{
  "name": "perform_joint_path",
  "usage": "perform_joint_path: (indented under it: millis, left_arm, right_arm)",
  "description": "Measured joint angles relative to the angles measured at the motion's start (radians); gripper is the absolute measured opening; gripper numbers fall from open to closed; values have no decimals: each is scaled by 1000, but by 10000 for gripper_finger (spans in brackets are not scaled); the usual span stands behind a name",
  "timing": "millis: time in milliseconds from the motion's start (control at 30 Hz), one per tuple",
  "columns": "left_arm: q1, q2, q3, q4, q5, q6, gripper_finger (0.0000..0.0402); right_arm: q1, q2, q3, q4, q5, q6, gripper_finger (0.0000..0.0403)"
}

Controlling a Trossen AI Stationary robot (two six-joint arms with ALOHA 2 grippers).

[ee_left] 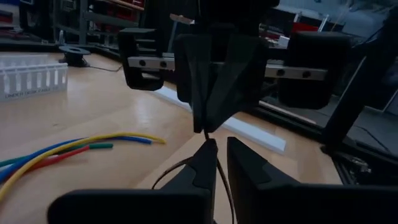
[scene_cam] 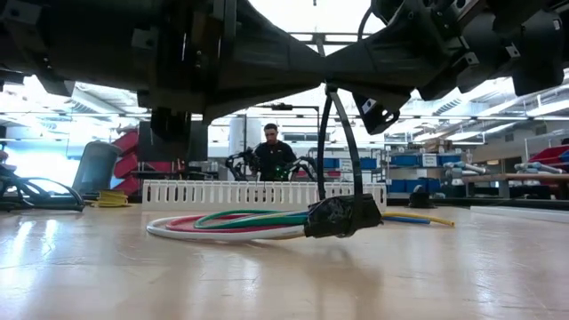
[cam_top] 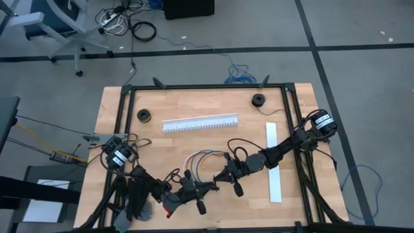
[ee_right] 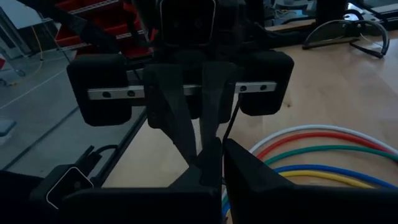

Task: Ziptie cables
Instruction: Insert zip tie on the cable wire

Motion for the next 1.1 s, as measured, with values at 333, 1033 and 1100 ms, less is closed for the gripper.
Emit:
perform_joint_path:
  millis: [333, 1033, 1100]
  left_arm:
    - [36, 0, 0, -61, 27, -70, 22]
    - [50, 0, -2, -177, 136, -220, 22]
    - [42, 0, -2, -158, 136, -214, 22]
  right_arm:
    - [0, 0, 0, 2, -22, 10, 0]
    - [0, 0, 0, 40, -25, -1, 0]
    - [0, 0, 0, 42, -25, -1, 0]
